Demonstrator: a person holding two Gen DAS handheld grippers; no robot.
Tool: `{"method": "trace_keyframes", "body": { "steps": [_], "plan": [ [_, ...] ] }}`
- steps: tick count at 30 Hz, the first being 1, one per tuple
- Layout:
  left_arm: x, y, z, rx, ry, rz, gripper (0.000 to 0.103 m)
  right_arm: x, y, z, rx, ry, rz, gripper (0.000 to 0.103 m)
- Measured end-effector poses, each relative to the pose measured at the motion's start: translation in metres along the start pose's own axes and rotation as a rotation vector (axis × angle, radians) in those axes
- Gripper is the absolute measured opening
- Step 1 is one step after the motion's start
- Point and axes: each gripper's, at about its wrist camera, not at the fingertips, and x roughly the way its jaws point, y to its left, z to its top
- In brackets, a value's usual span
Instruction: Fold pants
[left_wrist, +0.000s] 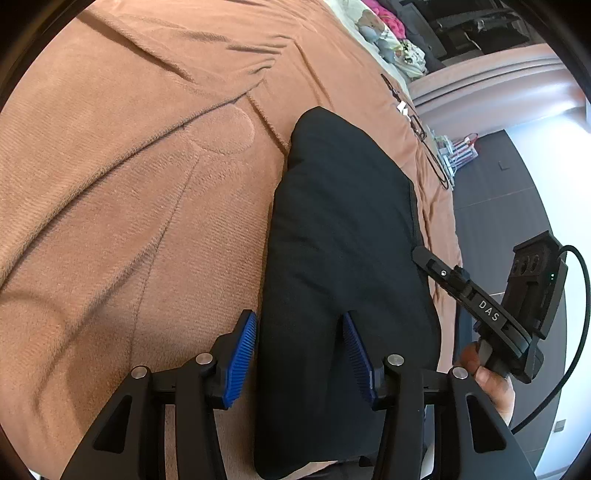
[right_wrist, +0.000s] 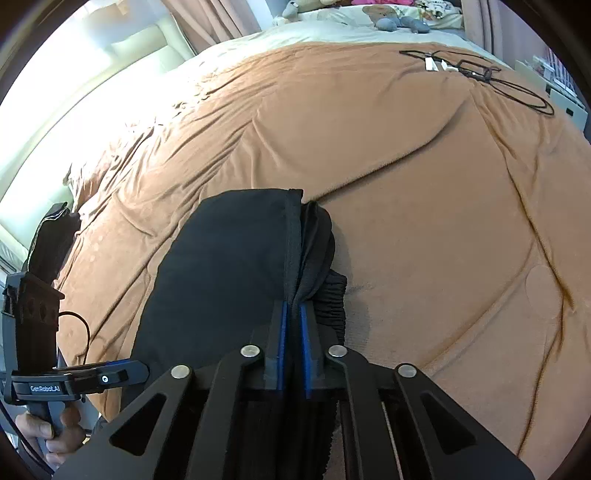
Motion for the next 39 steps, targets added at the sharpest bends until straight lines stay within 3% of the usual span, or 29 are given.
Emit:
{"method": "trace_keyframes", "body": {
  "steps": [9, 16, 19, 20, 21, 28, 30, 32, 35, 39],
  "plan": [
    [0.000, -0.004, -0.008, 0.024, 0.019, -0.012, 0.051, -0.022, -0.012, -0.020, 0.090, -0.045, -0.033, 0.003],
    [-0.002, -0.002, -0.017, 0.035, 0.042, -0.024, 0.051, -0.032, -0.022, -0.030, 0.172, -0.037, 0.040, 0.011],
    [-0.002, -0.004, -0.023, 0.043, 0.051, -0.027, 0.051, -0.037, -0.023, -0.038, 0.175, -0.030, 0.069, 0.034],
    [-0.003, -0.004, -0.025, 0.046, 0.052, -0.029, 0.051, -0.038, -0.024, -0.040, 0.176, -0.031, 0.073, 0.047],
    [-0.003, -0.005, -0.026, 0.047, 0.053, -0.030, 0.051, -0.040, -0.026, -0.043, 0.178, -0.036, 0.075, 0.052],
    [-0.002, -0.004, -0.031, 0.042, 0.063, -0.043, 0.050, -0.037, -0.030, -0.063, 0.193, 0.008, 0.094, 0.052],
    [-0.002, -0.003, -0.032, 0.051, 0.065, -0.035, 0.042, -0.035, -0.032, -0.066, 0.203, 0.019, 0.116, 0.052],
    [0.000, -0.004, -0.031, 0.054, 0.073, -0.018, 0.022, -0.032, -0.034, -0.068, 0.215, 0.033, 0.123, 0.051],
    [-0.006, -0.008, -0.030, 0.071, 0.065, -0.009, 0.014, -0.027, -0.036, -0.069, 0.237, 0.058, 0.158, 0.039],
    [-0.017, -0.010, -0.030, 0.094, 0.058, 0.010, 0.012, -0.030, -0.031, -0.066, 0.241, 0.065, 0.144, 0.036]
  ]
}}
